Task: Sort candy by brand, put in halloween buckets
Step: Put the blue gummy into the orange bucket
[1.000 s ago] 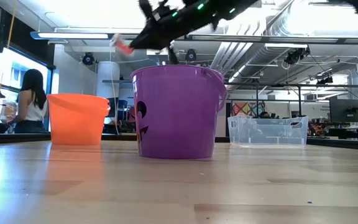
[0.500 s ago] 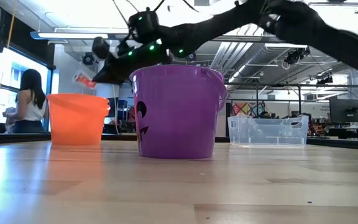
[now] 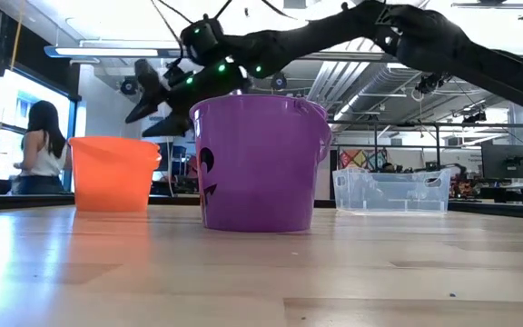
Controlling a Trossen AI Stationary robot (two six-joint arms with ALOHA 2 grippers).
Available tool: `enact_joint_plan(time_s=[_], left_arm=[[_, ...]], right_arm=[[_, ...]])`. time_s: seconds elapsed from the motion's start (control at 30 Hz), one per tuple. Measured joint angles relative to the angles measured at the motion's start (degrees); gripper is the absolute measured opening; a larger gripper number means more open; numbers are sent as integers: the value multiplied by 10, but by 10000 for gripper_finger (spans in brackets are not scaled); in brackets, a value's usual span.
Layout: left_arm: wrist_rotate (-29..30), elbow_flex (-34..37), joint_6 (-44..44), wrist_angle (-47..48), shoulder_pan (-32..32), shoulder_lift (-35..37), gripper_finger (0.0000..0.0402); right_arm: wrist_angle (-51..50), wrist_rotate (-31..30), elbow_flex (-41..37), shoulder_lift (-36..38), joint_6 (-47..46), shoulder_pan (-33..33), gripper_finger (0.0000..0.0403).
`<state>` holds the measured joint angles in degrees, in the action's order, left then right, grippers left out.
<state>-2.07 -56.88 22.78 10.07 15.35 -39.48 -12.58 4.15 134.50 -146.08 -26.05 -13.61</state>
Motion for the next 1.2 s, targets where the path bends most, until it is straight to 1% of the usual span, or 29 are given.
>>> enact_joint_plan(time_s=[0.07, 0.17, 0.33, 0.43, 0.5, 0.57, 0.7, 0.77, 0.83, 0.93, 1.0, 1.07, 1.1, 1.17, 1.2], left_arm=[[0, 0, 1, 0, 0, 0, 188], [0, 0, 0, 4, 0, 0, 188], [0, 0, 1, 10, 0, -1, 188], [-3, 0, 1, 16, -1, -8, 188], [-7, 0, 1, 28, -2, -13, 188], [-23, 0, 9, 50, -3, -20, 188], [-63, 0, 19, 122, -26, -38, 188], [-61, 0, 41, 190, -55, -54, 187], [-59, 0, 67, 280, -99, -83, 185], [-65, 1, 94, 417, -189, -144, 179], [-79, 1, 110, 477, -260, -183, 175], [-102, 1, 116, 513, -333, -218, 173], [-107, 3, 117, 512, -369, -235, 173], [-108, 16, 132, 483, -439, -255, 173], [-113, 28, 143, 451, -469, -259, 172]], right_arm=[[-26, 21, 3, 19, 28, -8, 213], [-90, 21, 5, 58, 89, -22, 223], [-283, -2, 3, 130, 201, -41, 224], [-390, -11, -31, 182, 257, -46, 224], [-425, -18, -90, 224, 264, -45, 224], [-415, -21, -186, 283, 261, -43, 224], [-324, -34, -423, 439, 192, -28, 224], [-293, -51, -528, 521, 142, -12, 224], [-282, -71, -618, 596, 91, 8, 224], [-279, -103, -712, 697, 18, 40, 224], [-277, -125, -761, 752, -33, 58, 224], [-270, -144, -801, 794, -79, 71, 224], [-266, -148, -817, 812, -97, 75, 224], [-255, -151, -844, 841, -122, 79, 224], [-252, -151, -854, 852, -128, 81, 224]])
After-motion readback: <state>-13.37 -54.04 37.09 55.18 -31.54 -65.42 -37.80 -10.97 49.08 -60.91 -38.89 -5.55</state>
